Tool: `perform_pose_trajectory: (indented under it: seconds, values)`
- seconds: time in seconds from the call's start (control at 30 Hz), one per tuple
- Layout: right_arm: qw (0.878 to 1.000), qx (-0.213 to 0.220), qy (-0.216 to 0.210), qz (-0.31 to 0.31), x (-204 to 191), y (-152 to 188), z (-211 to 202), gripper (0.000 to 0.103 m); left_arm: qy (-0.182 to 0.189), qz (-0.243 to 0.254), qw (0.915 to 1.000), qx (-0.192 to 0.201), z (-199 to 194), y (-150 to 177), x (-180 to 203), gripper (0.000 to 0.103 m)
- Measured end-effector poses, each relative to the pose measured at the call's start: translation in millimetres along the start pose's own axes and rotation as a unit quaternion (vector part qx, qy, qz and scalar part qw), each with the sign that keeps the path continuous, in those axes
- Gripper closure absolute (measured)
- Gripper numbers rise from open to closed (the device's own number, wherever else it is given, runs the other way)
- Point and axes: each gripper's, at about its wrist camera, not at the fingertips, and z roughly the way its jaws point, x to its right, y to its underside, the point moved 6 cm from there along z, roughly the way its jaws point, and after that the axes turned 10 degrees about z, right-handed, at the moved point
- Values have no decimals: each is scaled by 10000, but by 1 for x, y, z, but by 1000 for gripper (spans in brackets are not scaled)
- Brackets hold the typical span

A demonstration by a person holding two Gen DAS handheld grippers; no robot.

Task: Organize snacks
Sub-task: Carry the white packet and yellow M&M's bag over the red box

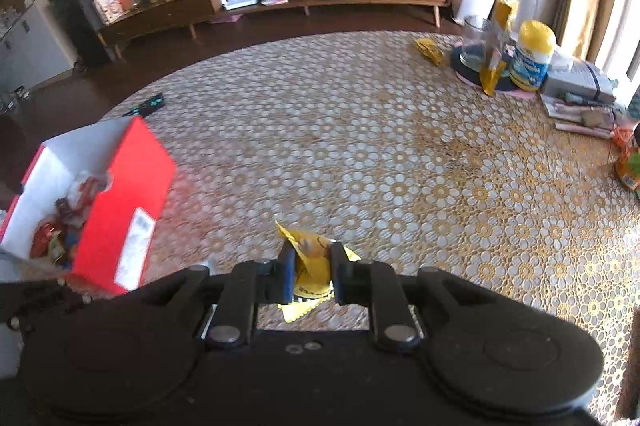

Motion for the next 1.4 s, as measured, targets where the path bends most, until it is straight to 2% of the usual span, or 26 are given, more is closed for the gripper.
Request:
perform_pose_trajectory:
  seconds: [0.33, 0.63, 1.07, 1.4]
  values:
    - [9982, 167, -353, -463, -59, 25, -41, 87, -456, -321, 9982, 232, -54, 7, -34, 67]
    - [9943, 271, -697, -763, -115, 32, -56, 87, -816, -590, 9940, 436, -89, 14, -78, 67]
    - [9891, 177, -969, -1095, -195, 25, -28, 87, -1430, -1051, 9830, 462, -117, 34, -162, 67]
    - [9869, 53, -1057, -1222, -244, 20, 10, 87, -2013, -1314, 9705, 197, -114, 53, -237, 67]
